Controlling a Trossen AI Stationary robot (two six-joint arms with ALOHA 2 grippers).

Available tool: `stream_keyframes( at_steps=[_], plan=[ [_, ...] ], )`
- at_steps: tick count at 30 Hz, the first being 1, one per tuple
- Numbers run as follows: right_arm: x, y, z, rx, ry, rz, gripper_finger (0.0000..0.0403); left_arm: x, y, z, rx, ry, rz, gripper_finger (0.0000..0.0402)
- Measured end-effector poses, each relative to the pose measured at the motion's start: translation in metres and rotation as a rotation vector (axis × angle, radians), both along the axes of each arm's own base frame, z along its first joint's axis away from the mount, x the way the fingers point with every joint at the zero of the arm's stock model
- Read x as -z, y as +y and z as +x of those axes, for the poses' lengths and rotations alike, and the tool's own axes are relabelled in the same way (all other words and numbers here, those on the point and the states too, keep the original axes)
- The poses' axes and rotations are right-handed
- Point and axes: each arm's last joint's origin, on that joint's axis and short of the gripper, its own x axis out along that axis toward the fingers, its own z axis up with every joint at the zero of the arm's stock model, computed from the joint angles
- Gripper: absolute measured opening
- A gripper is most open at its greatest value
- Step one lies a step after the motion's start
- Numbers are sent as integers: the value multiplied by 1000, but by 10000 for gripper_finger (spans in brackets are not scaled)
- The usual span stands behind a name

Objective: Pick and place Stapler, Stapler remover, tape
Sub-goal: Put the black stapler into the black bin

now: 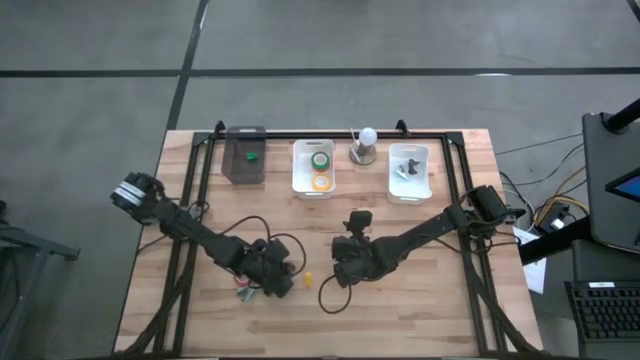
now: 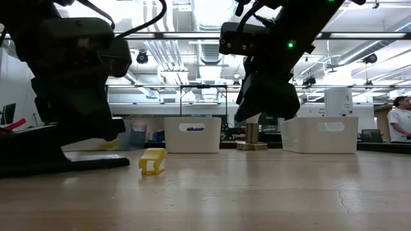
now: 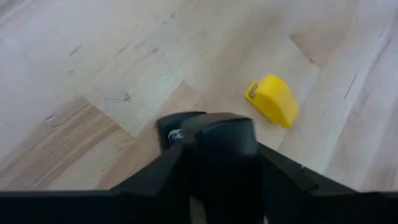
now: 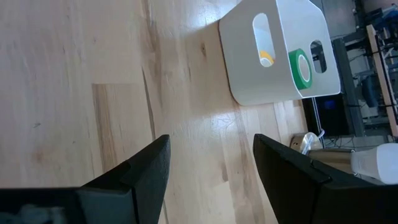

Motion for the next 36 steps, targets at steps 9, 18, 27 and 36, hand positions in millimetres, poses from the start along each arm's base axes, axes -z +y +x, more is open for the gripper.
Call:
stream_keyframes(
  at_steps=[9,18,27,36],
  plan=[
    [0,0,0,-1,-3,3,226,-15,14,1,-16,-52,84,135],
    [0,1,0,-2,-7,5,226,-50,57,-24,-191,-40,284,148],
    [-1,1,1,-5,-11,7,226,-100,123,-64,-417,-88,461,148],
    [-1,1,1,-5,-15,12,226,-120,194,-96,-650,-22,577,139]
  ],
)
